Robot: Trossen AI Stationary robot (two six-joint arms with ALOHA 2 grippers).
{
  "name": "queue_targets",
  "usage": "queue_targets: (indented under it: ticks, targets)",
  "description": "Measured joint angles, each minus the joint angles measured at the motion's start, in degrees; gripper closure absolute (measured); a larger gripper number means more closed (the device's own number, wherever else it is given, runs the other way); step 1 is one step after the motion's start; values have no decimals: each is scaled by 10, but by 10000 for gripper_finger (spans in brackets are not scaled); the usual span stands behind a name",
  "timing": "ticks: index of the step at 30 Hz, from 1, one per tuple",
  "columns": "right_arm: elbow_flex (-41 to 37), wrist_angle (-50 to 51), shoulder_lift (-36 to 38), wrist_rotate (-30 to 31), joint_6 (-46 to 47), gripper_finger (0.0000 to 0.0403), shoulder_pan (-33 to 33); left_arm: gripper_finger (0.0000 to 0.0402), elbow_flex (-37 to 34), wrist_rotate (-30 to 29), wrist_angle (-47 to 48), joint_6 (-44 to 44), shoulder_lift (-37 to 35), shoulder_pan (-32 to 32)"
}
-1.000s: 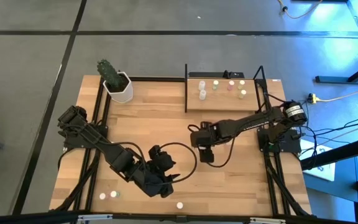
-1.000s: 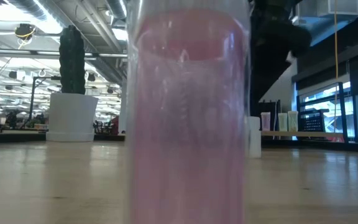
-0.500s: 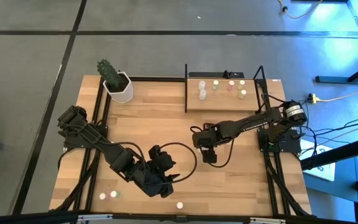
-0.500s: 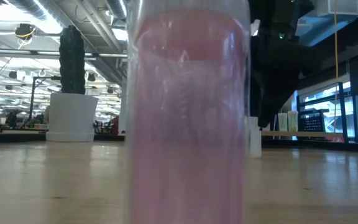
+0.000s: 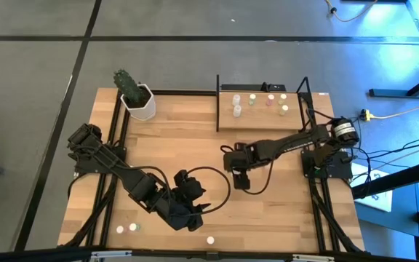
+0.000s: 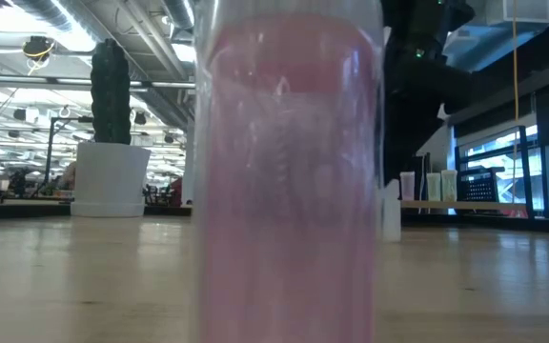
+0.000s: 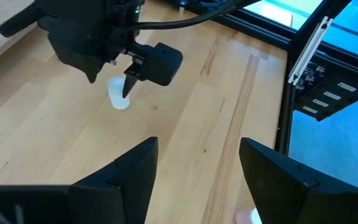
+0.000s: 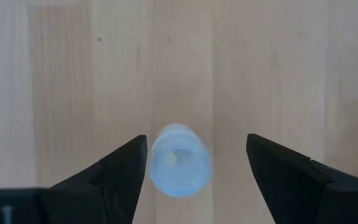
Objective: Pick and place medicine bottles onto shelf by color
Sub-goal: Put the transparent pill bottle on the shelf aligned with the other transparent pill bottles
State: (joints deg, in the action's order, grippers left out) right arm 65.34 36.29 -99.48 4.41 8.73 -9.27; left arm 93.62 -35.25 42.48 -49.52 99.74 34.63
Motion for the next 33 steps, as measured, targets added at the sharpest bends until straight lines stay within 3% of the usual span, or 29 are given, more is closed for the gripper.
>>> queue_targets:
  ticks: [5, 14, 19, 25, 33]
  targets:
    - [0, 0, 0, 0, 0, 140, 7, 182, 0, 0, 0, 0, 0, 0]
    - [0, 0, 0, -1, 0, 220, 9, 182, 0, 0, 0, 1, 0, 0]
    - [0, 0, 0, -10, 0, 245, 9, 182, 0, 0, 0, 2, 0, 0]
    - [0, -2, 0, -11, 2, 241, 9, 182, 0, 0, 0, 2, 0, 0]
    - [0, -2, 0, -11, 16, 194, 14, 182, 0, 0, 0, 2, 0, 0]
